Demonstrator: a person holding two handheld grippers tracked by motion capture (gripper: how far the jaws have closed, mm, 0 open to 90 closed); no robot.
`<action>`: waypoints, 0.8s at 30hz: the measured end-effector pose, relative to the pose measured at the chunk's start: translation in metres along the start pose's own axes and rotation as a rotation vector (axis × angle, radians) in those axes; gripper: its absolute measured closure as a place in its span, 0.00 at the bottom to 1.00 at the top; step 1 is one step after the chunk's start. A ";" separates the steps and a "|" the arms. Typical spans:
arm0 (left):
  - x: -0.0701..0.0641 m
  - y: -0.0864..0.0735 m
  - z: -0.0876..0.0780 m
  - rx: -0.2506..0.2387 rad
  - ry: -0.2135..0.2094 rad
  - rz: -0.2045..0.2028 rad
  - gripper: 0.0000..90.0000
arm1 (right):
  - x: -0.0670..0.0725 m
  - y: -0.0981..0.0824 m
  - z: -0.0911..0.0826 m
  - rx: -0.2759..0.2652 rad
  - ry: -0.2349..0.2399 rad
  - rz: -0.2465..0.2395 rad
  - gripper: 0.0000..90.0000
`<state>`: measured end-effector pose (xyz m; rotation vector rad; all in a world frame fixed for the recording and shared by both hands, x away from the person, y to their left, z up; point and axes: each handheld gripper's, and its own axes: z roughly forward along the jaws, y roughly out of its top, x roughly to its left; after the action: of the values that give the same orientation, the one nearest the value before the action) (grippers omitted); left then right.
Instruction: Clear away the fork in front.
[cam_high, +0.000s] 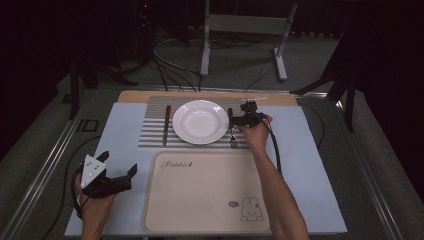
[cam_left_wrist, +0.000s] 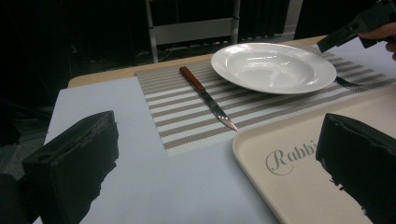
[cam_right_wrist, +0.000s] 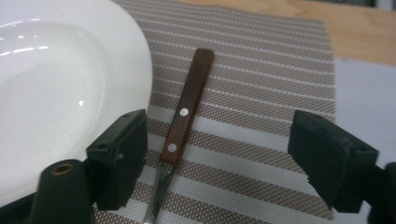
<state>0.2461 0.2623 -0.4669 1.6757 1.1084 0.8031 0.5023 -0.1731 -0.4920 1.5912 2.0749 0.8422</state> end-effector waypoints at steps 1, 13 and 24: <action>0.000 0.000 0.000 0.001 0.000 0.000 0.00 | 0.001 -0.001 0.002 0.008 -0.002 -0.010 0.26; 0.001 -0.001 0.000 0.002 0.001 -0.008 0.00 | 0.001 -0.009 0.021 0.025 0.033 0.026 0.43; 0.001 -0.001 0.001 0.005 0.000 -0.003 0.00 | 0.004 -0.016 0.023 0.028 0.052 -0.039 0.49</action>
<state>0.2466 0.2627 -0.4678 1.6774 1.1135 0.7995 0.5041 -0.1671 -0.5193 1.5540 2.1555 0.8539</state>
